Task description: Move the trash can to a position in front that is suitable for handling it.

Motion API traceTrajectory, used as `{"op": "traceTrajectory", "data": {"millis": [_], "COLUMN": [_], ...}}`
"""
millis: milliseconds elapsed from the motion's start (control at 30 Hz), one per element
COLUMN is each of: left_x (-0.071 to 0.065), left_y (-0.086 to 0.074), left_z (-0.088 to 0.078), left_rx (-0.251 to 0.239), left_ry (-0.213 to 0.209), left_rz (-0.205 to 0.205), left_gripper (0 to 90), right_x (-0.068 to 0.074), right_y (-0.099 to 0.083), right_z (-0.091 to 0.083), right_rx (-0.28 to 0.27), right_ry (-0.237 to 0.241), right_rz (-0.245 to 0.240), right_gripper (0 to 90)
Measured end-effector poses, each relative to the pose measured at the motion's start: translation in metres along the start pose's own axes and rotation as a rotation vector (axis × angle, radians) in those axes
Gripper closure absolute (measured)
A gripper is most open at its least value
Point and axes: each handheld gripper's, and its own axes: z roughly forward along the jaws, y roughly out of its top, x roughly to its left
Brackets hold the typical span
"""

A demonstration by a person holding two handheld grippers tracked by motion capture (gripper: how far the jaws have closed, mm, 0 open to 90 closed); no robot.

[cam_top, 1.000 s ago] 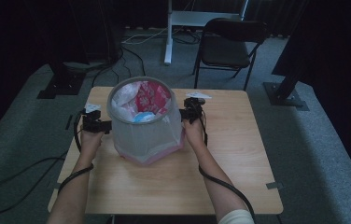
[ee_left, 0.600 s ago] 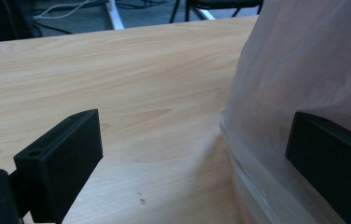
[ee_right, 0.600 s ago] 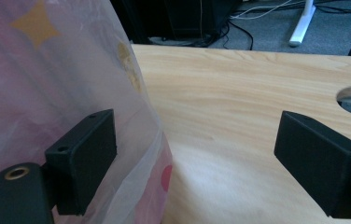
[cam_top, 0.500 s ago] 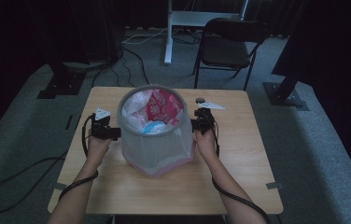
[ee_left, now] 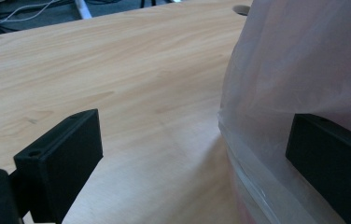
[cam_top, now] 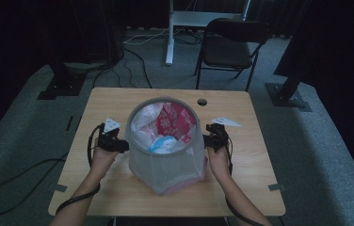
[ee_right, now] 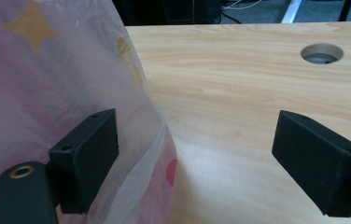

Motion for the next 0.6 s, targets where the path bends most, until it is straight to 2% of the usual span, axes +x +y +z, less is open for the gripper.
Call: {"op": "traceTrajectory", "data": {"millis": [233,267,300,367,400,600], "left_x": [-0.026,-0.026,-0.031,-0.038,-0.042,-0.055], "left_y": [-0.011,-0.011,-0.013,-0.014,-0.015,-0.018], "left_z": [-0.011,-0.011,-0.014,-0.016,-0.018,-0.024], "left_rx": [-0.003,-0.003,0.001,0.001,0.0,0.001], "left_ry": [-0.064,-0.064,-0.071,-0.077,-0.078,-0.099], "left_rz": [0.029,0.029,0.037,0.044,0.051,0.067], "left_gripper": [3.7,3.7,3.7,3.7,3.8,3.8], "right_x": [0.002,0.002,0.001,0.001,0.001,0.001], "right_y": [-0.025,-0.025,-0.031,-0.033,-0.037,-0.047], "right_z": [-0.032,-0.032,-0.041,-0.045,-0.053,-0.068], "right_rx": [-0.016,-0.016,-0.01,-0.012,-0.01,-0.022], "right_ry": [0.017,0.017,0.027,0.03,0.03,0.031], "right_rz": [0.012,0.012,0.027,0.032,0.041,0.051], "right_gripper": [14.6,14.6,14.5,14.5,14.6,14.8]}}
